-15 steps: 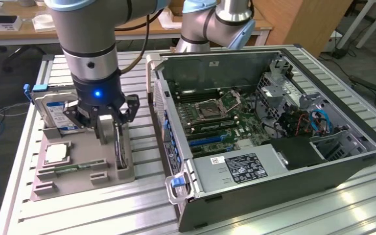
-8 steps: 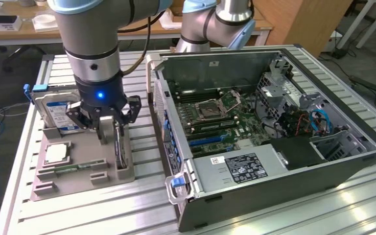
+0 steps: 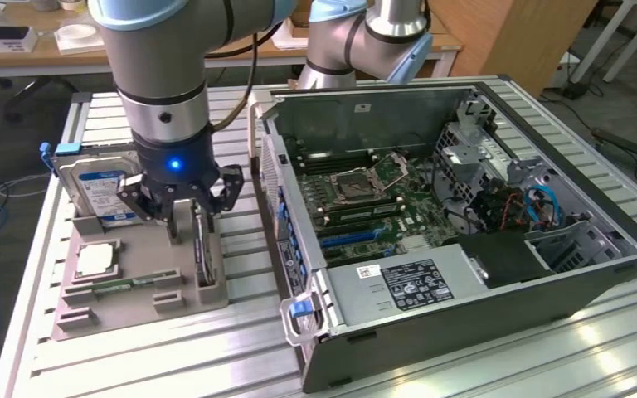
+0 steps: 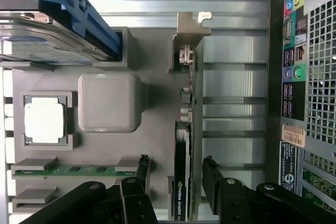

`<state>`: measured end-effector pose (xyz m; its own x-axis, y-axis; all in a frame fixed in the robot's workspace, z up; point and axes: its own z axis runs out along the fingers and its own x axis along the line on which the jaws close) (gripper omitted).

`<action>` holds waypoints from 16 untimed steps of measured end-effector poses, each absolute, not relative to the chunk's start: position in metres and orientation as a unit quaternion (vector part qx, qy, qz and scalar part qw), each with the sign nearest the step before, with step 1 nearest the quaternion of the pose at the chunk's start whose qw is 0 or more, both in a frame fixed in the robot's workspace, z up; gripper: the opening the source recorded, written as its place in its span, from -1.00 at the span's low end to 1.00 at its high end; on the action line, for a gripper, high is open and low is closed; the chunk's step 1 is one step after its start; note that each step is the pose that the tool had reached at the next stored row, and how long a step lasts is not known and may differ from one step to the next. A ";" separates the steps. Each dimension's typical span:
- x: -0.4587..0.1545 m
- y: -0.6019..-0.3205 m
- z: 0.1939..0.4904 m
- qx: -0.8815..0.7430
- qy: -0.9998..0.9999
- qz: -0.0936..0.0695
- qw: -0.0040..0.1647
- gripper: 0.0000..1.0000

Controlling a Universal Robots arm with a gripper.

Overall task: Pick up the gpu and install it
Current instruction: 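Pick up the gpu and move the gpu toward the slot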

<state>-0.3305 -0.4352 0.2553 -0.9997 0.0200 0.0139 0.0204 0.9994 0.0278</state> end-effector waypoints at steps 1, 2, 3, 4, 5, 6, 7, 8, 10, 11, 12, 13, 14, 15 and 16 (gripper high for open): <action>-0.330 -0.435 0.254 -0.011 -1.000 -0.014 0.007 0.06; -0.330 -0.435 0.254 -0.011 -1.000 -0.014 0.007 0.06; -0.330 -0.436 0.252 -0.011 -1.000 -0.014 0.007 0.06; -0.330 -0.436 0.251 -0.012 -1.000 -0.014 0.007 0.06; -0.330 -0.436 0.250 -0.012 -1.000 -0.014 0.007 0.06; -0.330 -0.436 0.249 -0.012 -1.000 -0.014 0.007 0.06; -0.329 -0.436 0.248 -0.012 -1.000 -0.014 0.007 0.06; -0.329 -0.436 0.247 -0.013 -1.000 -0.014 0.007 0.06; -0.329 -0.436 0.245 -0.013 -1.000 -0.014 0.007 0.06; -0.329 -0.436 0.244 -0.014 -1.000 -0.014 0.007 0.06; -0.328 -0.436 0.243 -0.014 -1.000 -0.014 0.007 0.06; -0.328 -0.436 0.242 -0.014 -1.000 -0.014 0.007 0.06; -0.327 -0.436 0.241 -0.014 -1.000 -0.014 0.007 0.06; -0.327 -0.436 0.241 -0.014 -1.000 -0.014 0.007 0.06; -0.326 -0.436 0.240 -0.014 -1.000 -0.014 0.007 0.06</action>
<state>-0.3263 -0.4360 0.2398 -0.9995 0.0281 0.0139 0.0285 0.9992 0.0277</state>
